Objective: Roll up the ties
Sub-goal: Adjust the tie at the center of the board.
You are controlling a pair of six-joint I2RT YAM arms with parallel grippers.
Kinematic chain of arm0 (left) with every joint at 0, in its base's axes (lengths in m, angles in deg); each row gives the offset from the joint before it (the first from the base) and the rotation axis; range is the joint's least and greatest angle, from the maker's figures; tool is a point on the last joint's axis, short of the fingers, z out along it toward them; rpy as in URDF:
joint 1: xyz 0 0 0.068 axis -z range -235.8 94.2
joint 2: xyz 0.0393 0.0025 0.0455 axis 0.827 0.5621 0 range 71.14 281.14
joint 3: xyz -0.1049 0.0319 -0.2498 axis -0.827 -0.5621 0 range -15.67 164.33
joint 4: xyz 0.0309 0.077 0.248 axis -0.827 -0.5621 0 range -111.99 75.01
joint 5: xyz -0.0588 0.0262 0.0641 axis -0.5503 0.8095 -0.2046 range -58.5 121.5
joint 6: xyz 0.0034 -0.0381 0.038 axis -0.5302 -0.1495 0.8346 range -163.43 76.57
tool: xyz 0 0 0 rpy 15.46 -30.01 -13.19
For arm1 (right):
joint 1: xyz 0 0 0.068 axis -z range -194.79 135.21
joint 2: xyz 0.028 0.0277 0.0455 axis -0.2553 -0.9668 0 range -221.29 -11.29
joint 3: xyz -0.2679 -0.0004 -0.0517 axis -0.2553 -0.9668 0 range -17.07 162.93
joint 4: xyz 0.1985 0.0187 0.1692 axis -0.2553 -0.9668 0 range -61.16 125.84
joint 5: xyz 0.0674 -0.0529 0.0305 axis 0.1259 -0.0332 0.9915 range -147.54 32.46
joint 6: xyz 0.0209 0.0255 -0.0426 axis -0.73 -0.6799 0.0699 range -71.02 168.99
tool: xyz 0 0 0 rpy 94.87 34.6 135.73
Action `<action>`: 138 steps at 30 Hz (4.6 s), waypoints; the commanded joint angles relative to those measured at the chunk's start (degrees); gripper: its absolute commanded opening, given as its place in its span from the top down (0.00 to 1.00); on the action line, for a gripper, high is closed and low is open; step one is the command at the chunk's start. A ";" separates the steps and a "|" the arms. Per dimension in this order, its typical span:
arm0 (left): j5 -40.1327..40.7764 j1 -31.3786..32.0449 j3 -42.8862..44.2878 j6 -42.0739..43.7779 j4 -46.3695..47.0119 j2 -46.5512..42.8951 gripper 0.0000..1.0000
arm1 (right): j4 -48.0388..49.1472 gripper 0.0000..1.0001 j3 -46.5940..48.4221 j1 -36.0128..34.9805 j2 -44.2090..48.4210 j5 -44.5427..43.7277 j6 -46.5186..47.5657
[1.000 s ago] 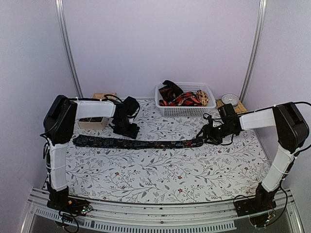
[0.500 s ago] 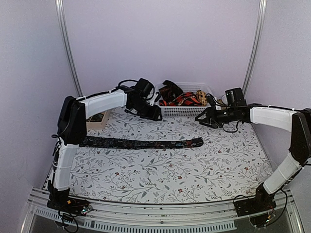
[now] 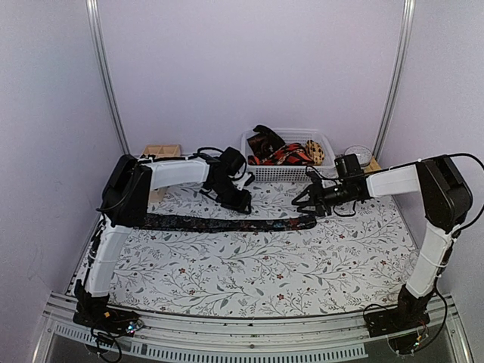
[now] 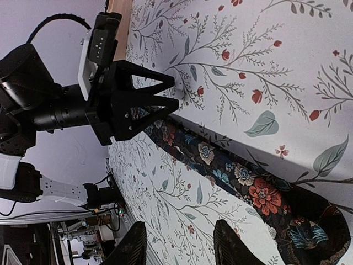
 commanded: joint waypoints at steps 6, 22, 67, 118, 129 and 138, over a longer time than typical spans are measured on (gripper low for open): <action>1.77 2.65 -4.49 0.76 0.83 1.03 0.54 | -0.21 0.61 -3.42 -0.22 -7.42 -4.90 -1.93; 2.78 2.81 -3.88 1.43 2.64 -3.58 0.44 | -18.53 0.58 6.09 -4.95 -9.93 -27.39 6.55; -19.38 13.43 -7.47 0.92 6.27 4.13 0.66 | -31.57 0.49 -1.03 0.62 12.45 -30.97 11.19; 8.78 14.30 -5.58 3.91 1.35 3.73 0.48 | -32.11 0.79 -10.29 -7.02 24.31 -33.63 5.76; 8.13 14.30 -5.64 3.46 0.85 3.91 0.47 | -31.59 1.00 -13.93 -9.19 20.53 -32.27 4.10; 8.22 14.34 -5.81 3.57 0.50 3.99 0.47 | -29.36 0.99 -15.11 -9.19 17.44 -37.07 4.68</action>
